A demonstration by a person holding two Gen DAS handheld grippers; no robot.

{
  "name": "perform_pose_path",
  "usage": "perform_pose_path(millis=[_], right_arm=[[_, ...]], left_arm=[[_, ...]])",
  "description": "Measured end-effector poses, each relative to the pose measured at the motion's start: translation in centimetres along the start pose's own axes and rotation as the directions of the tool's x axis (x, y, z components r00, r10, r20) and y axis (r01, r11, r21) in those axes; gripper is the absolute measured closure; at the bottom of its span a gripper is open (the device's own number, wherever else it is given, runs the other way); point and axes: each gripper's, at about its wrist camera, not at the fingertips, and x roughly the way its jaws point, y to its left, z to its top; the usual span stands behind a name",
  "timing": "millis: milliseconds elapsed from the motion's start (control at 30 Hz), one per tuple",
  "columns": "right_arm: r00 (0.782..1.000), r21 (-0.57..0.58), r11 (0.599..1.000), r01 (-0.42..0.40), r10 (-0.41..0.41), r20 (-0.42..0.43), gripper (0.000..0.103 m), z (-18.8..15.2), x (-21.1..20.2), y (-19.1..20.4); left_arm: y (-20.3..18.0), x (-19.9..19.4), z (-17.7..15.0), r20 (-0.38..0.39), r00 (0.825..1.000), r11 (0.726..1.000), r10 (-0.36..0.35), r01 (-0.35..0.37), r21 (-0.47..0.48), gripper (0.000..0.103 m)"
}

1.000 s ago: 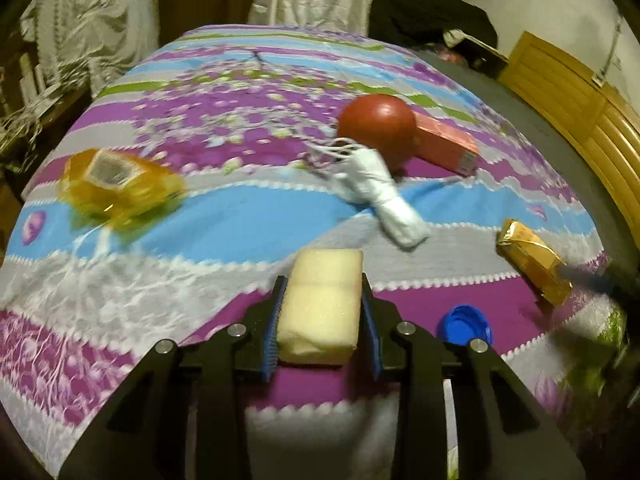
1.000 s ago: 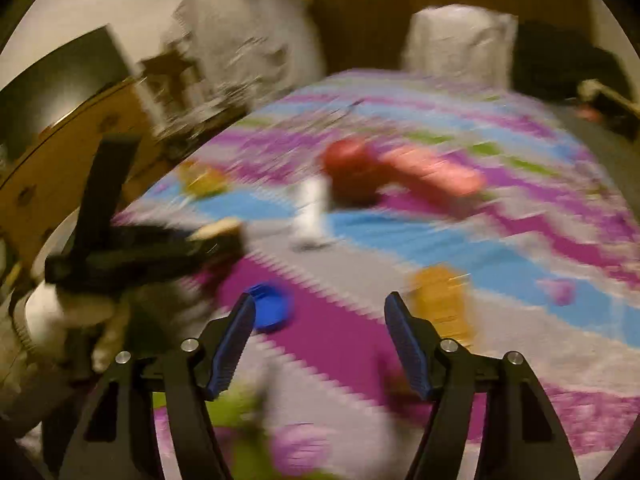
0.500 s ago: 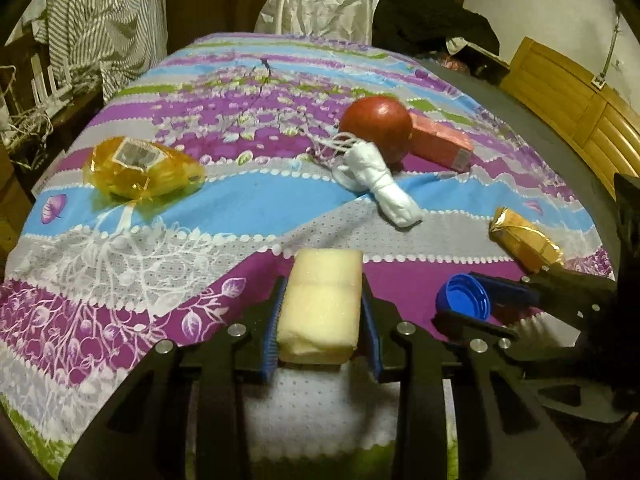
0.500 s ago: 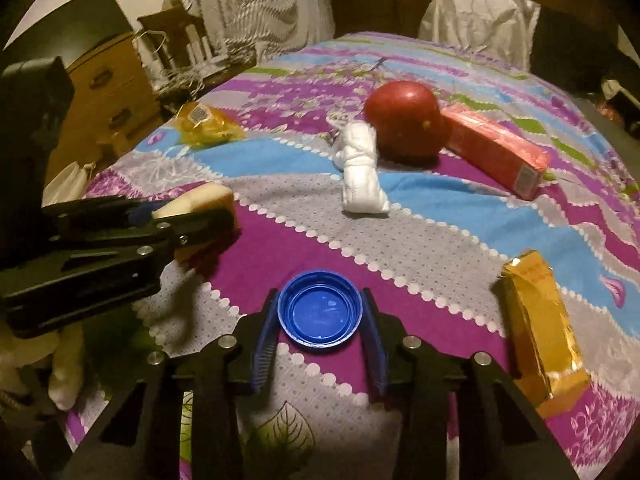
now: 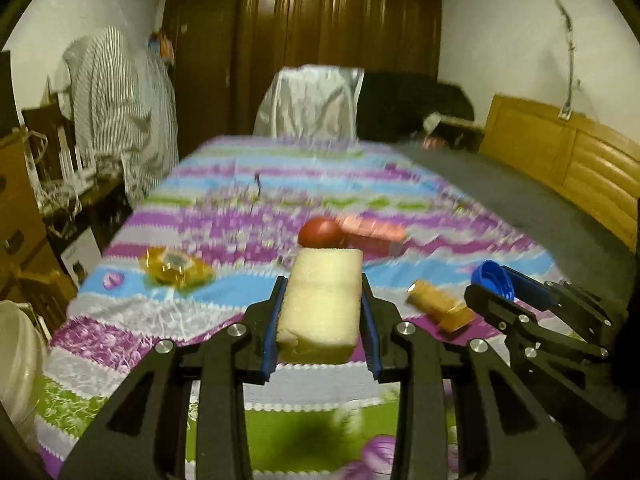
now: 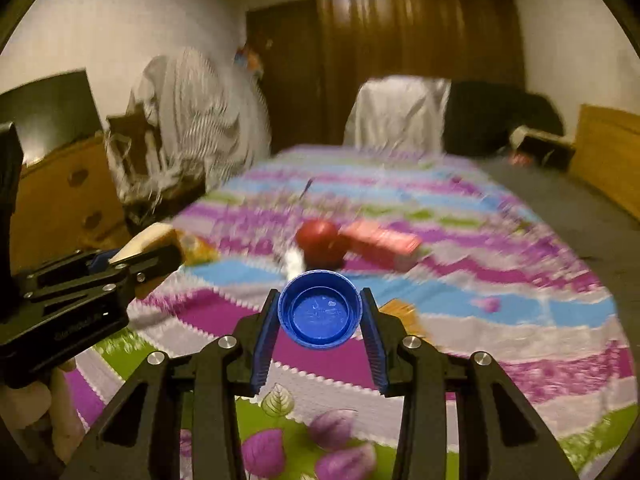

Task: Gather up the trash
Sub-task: 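Grasp the blue bottle cap with the right gripper, then carry the sponge and blue cap with both grippers over the white basin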

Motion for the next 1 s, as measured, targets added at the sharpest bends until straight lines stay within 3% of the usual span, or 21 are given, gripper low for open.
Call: perform_pose_path(millis=[133,267,533,833,1000], right_arm=[[0.991,-0.002,0.998,0.068,-0.067,0.115,0.062,0.5,-5.0,-0.3],[0.980,0.003,0.995,0.095,-0.095,0.174,0.062,0.5,-8.2,-0.2],[0.975,0.008,0.995,0.102,-0.101,0.199,0.062,0.5,-10.8,0.2],[0.975,-0.001,0.996,0.088,-0.086,0.204,0.062,1.1,-11.5,1.4],[0.979,-0.020,0.998,0.055,-0.050,0.200,0.062,2.1,-10.8,2.2]], left_arm=[[-1.7,-3.0,0.5,0.076,0.997,1.000,-0.020,0.019,0.014,0.071],[-2.8,-4.7,0.7,0.117,0.993,0.999,-0.027,0.024,0.033,0.071],[-2.7,-6.0,1.0,0.133,0.991,0.999,-0.023,0.019,0.033,0.071],[-2.2,-6.6,0.7,0.135,0.991,0.999,-0.017,0.013,0.033,0.071],[-0.6,-7.1,0.9,0.131,0.991,1.000,0.021,-0.024,0.018,0.071]])
